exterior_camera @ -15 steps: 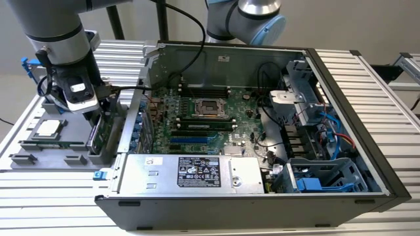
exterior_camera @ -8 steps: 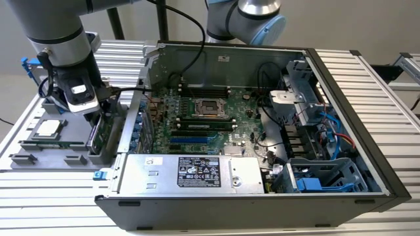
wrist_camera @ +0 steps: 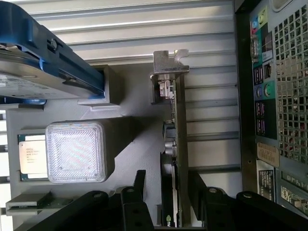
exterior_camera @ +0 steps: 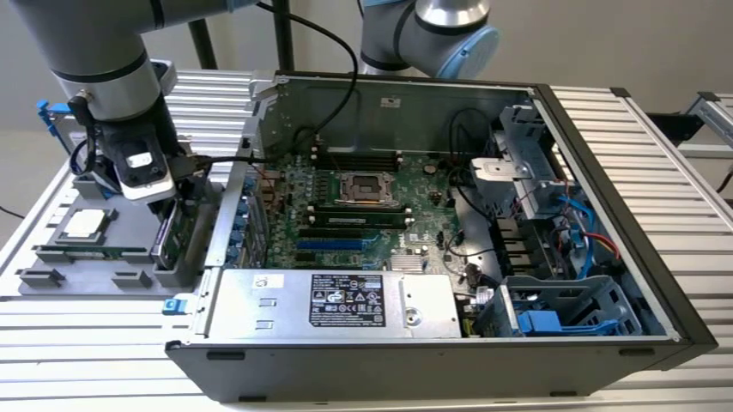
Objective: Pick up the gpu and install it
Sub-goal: 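Pick up the gpu and move the gpu toward the slot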
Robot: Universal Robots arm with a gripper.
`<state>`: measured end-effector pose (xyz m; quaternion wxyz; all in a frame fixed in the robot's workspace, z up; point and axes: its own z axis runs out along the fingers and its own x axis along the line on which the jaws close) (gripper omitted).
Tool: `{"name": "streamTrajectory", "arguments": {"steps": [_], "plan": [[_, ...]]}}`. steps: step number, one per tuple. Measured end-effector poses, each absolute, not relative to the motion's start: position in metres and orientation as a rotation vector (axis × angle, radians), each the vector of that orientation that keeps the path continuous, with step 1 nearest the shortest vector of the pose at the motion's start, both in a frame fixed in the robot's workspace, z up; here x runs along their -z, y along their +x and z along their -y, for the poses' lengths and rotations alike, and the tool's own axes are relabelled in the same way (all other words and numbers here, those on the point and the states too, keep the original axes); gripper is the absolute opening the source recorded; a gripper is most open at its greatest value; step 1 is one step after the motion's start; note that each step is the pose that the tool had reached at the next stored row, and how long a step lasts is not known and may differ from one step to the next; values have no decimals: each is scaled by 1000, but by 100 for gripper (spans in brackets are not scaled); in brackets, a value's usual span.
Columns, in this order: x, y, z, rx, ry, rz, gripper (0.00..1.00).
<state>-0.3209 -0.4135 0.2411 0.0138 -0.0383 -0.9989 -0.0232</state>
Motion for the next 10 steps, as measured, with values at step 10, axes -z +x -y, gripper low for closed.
{"name": "streamTrajectory", "arguments": {"steps": [10], "plan": [[-241, -321, 413, 72, -119, 3111, 100]]}}
